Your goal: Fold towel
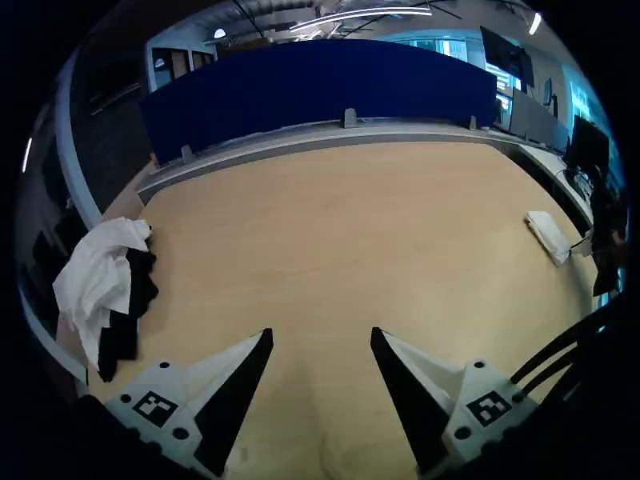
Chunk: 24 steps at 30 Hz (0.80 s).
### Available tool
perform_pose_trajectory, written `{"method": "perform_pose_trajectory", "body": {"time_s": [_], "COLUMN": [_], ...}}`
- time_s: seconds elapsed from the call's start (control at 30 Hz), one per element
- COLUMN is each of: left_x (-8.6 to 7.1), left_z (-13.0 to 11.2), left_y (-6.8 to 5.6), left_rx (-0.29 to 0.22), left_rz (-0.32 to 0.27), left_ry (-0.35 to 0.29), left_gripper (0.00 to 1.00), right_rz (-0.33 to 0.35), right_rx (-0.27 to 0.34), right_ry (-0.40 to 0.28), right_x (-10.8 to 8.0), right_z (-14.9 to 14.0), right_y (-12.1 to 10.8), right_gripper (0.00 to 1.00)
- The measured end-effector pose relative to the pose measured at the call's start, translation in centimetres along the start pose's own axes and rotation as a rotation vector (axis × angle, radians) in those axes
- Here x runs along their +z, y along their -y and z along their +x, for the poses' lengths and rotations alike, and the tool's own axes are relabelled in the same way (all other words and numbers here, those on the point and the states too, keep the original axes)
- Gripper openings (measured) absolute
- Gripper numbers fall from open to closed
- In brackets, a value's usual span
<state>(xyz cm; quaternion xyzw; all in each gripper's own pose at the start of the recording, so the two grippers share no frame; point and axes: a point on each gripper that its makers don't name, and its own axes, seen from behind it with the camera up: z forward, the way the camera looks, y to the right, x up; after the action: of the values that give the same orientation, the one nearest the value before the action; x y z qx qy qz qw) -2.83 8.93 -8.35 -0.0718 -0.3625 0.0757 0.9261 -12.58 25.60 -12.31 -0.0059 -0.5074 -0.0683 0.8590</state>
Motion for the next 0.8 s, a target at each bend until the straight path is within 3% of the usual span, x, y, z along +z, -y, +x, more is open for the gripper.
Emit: {"method": "perform_pose_trajectory", "body": {"time_s": [0.3,0.8], "left_x": [-0.14,-0.40], "left_z": [-0.11,-0.31], "left_y": [-0.21,-0.11], "left_rx": [0.001,0.001], "left_rz": [-0.004,-0.002], "left_ry": [0.000,-0.003], "left_gripper": [0.90,0.90], "right_rz": [-0.010,-0.030], "right_rx": [0.004,0.005], "right_ry": [0.002,-0.004], "right_x": [0.25,0.00], "right_z": [0.00,-0.02], "right_y": [-0.37,-0.67], "right_gripper": [0.16,0.18]}}
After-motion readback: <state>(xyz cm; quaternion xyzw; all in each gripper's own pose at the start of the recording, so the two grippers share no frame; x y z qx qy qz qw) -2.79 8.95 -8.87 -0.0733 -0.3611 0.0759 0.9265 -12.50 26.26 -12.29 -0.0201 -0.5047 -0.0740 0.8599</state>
